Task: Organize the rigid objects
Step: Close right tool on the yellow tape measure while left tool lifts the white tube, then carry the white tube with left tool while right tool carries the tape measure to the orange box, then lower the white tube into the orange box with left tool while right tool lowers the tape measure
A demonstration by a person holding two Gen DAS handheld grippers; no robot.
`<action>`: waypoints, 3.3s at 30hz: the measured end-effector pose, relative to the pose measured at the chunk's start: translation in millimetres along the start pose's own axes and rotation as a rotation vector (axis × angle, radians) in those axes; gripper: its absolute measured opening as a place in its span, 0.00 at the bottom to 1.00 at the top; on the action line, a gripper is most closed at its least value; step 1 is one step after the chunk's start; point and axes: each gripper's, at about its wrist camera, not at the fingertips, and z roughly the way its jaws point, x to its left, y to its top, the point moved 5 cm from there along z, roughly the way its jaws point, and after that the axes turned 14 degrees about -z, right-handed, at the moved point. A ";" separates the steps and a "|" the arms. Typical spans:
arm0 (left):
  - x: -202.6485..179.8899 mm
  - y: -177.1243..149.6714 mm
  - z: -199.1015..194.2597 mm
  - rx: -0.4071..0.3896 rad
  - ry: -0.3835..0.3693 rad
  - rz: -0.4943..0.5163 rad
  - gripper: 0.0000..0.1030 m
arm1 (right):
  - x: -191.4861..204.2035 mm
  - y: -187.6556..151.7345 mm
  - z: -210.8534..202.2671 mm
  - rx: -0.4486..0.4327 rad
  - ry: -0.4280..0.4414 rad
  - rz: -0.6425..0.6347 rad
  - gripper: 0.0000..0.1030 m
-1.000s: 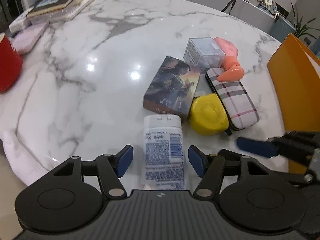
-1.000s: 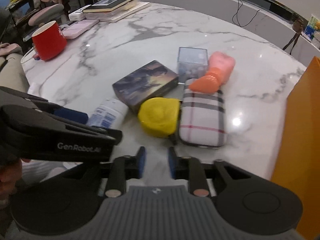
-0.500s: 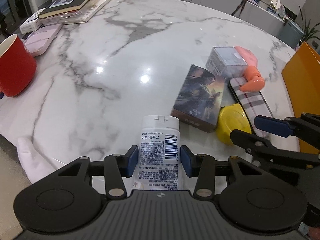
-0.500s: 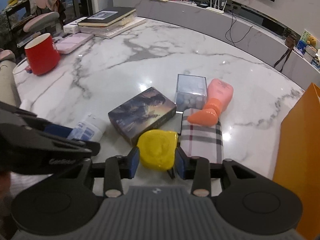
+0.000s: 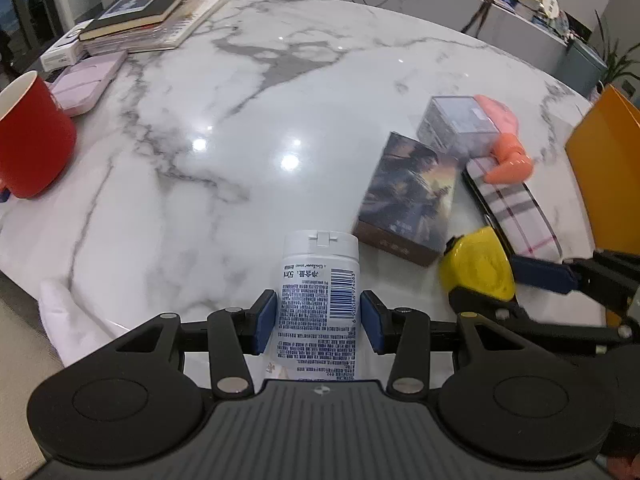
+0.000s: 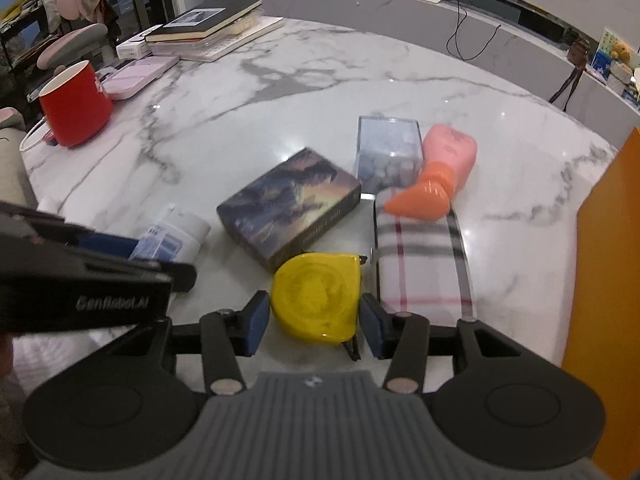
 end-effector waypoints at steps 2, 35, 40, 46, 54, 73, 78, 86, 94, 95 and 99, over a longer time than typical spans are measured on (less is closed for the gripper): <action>-4.5 -2.5 -0.4 0.006 -0.012 0.022 0.50 | 0.7 -6.3 -4.7 0.004 0.008 0.009 0.48; -43.0 9.7 -53.1 -0.138 -0.153 0.042 0.48 | -13.7 -0.1 -62.5 -0.131 -0.083 -0.016 0.49; -72.3 13.4 -82.9 -0.171 -0.217 0.070 0.48 | -36.2 -3.8 -105.4 -0.208 -0.144 0.029 0.49; -116.2 9.3 -113.9 -0.189 -0.314 0.139 0.48 | -72.1 -13.5 -157.1 -0.285 -0.228 0.072 0.49; -174.4 -2.0 -125.7 -0.121 -0.422 0.225 0.48 | -123.8 -55.2 -189.9 -0.269 -0.306 0.128 0.49; -341.1 -13.1 -66.5 0.005 -0.420 0.508 0.48 | -221.9 -105.9 -164.9 -0.125 -0.370 0.184 0.49; -348.8 -11.4 -46.4 0.025 -0.384 0.517 0.48 | -237.7 -108.0 -142.4 -0.066 -0.319 0.206 0.49; -355.6 -5.6 -16.6 0.058 -0.337 0.547 0.48 | -246.6 -108.3 -112.4 -0.005 -0.241 0.220 0.49; -362.1 -4.5 2.3 0.032 -0.261 0.595 0.48 | -253.6 -100.4 -100.3 0.014 -0.194 0.237 0.49; -362.4 -3.1 4.3 0.032 -0.250 0.593 0.48 | -254.9 -98.2 -98.9 0.018 -0.202 0.231 0.49; -362.4 2.2 8.3 -0.006 -0.210 0.606 0.48 | -252.7 -90.9 -92.6 0.009 -0.182 0.221 0.48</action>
